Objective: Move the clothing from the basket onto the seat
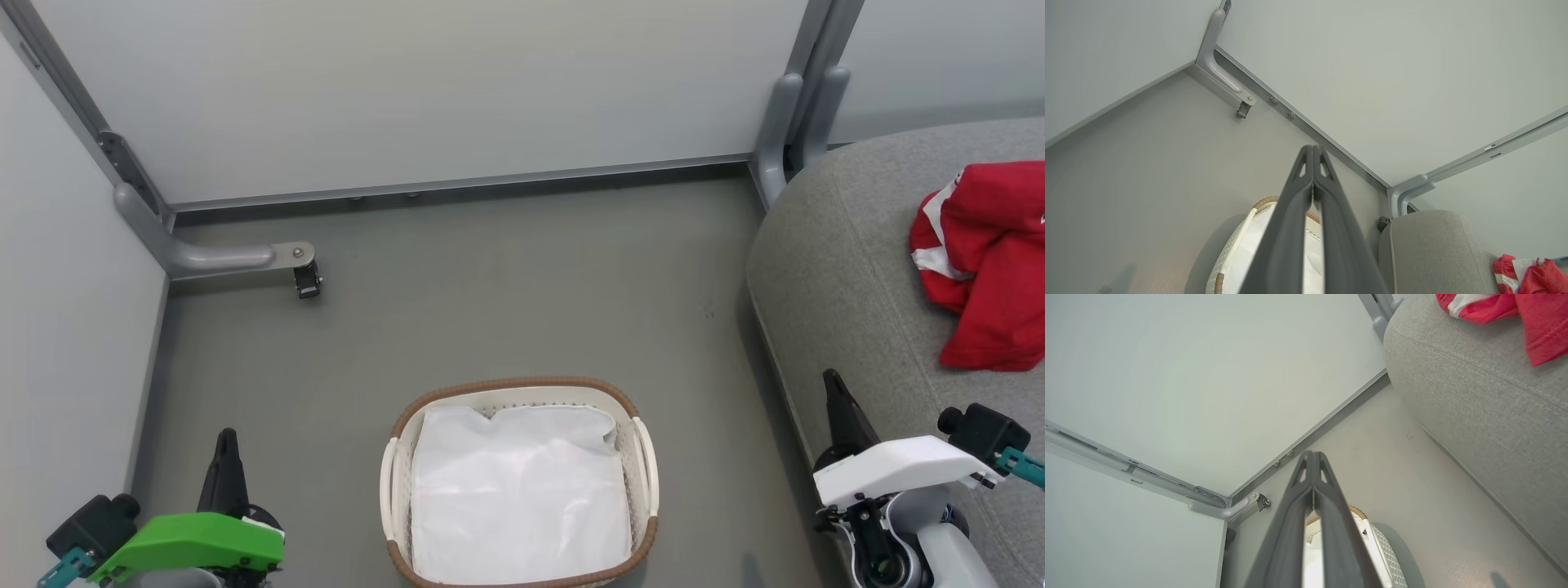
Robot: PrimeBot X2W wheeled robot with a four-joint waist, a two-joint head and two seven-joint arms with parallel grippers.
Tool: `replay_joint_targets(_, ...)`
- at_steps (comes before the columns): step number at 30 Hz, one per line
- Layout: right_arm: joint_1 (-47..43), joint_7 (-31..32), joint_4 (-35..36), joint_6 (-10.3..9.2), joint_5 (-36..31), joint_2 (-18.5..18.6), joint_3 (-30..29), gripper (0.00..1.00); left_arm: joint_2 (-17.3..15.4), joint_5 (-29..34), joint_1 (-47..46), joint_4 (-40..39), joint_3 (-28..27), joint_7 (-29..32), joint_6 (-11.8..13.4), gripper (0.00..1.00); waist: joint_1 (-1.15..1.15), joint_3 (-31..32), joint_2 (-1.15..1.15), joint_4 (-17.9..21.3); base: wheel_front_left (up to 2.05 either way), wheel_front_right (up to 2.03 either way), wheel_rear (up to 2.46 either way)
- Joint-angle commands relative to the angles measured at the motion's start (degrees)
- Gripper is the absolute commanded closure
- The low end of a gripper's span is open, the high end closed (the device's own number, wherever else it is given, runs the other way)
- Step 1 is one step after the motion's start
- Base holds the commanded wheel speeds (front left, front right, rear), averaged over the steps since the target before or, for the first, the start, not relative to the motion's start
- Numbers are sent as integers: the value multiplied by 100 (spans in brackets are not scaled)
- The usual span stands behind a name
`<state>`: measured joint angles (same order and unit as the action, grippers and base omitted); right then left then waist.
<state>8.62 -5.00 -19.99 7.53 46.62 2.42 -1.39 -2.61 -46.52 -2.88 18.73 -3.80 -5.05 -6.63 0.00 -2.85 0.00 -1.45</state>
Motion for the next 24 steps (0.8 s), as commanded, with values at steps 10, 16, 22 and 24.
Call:
replay_joint_targets(10, -52, 201, 180, -3, 831, 36, -111, 100, -33, -827, -201, -155, -75, 209, -43, 100, 0, 32, 0, 18, 0, 0, 0)
replay_joint_targets(16, -60, 308, 231, -3, 1246, 38, -156, 100, -34, -1247, -226, -188, -98, 314, -50, 100, 0, 52, 0, 28, 0, 0, 0)
replay_joint_targets(22, -83, 405, 275, -3, 1621, 41, -199, 100, -35, -1621, -237, -220, -117, 408, -56, 100, 0, 70, 0, 38, 0, 0, 0)
replay_joint_targets(24, -92, 439, 289, -4, 1741, 42, -213, 100, -36, -1743, -242, -232, -123, 448, -54, 100, 0, 77, 0, 42, 0, 0, 0)
